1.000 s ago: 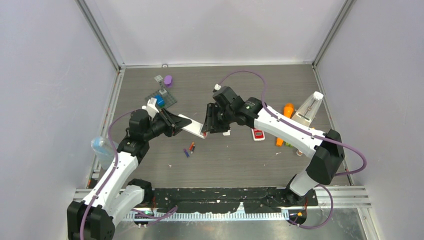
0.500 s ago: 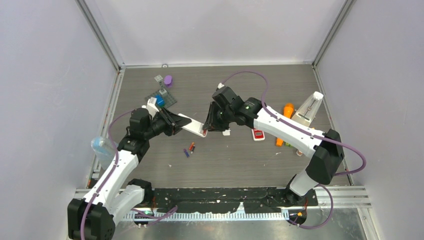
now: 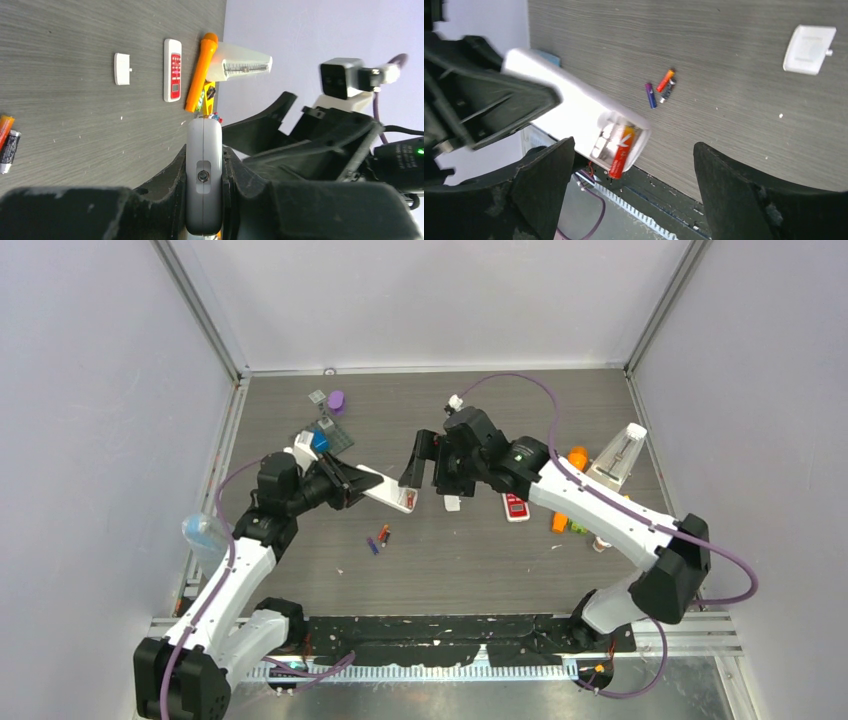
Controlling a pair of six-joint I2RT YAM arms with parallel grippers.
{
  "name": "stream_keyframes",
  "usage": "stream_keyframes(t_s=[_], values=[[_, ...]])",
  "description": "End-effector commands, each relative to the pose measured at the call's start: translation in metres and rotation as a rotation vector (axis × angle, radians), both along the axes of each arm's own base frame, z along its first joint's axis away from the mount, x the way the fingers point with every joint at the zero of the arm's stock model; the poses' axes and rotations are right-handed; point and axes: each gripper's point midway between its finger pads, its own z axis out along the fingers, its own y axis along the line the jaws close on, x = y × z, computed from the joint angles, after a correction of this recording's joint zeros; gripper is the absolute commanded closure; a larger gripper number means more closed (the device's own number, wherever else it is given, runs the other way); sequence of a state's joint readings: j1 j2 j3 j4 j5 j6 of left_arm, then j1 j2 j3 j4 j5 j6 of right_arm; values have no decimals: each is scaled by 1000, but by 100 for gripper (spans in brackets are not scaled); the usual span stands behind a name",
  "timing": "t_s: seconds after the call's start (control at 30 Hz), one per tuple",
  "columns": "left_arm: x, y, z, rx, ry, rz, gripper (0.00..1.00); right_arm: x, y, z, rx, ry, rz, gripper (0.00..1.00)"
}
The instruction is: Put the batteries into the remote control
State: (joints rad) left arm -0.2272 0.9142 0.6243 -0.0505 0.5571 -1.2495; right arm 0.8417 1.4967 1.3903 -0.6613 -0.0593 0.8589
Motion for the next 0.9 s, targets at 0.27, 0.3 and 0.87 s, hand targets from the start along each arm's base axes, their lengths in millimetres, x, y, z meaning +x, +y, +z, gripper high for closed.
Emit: stream_keyframes(t_s=[0.27,0.3,0.87], values=[[-22,-14,24,-9,-84,-174,100,-23,10,55,94,-342,467,1],[-25,-15,25,0,-91,-200,100,-22,9,54,69,-373,507,1],[-43,-24,35,50,-173,-407,100,-67,15,37,114,-353,835,2]])
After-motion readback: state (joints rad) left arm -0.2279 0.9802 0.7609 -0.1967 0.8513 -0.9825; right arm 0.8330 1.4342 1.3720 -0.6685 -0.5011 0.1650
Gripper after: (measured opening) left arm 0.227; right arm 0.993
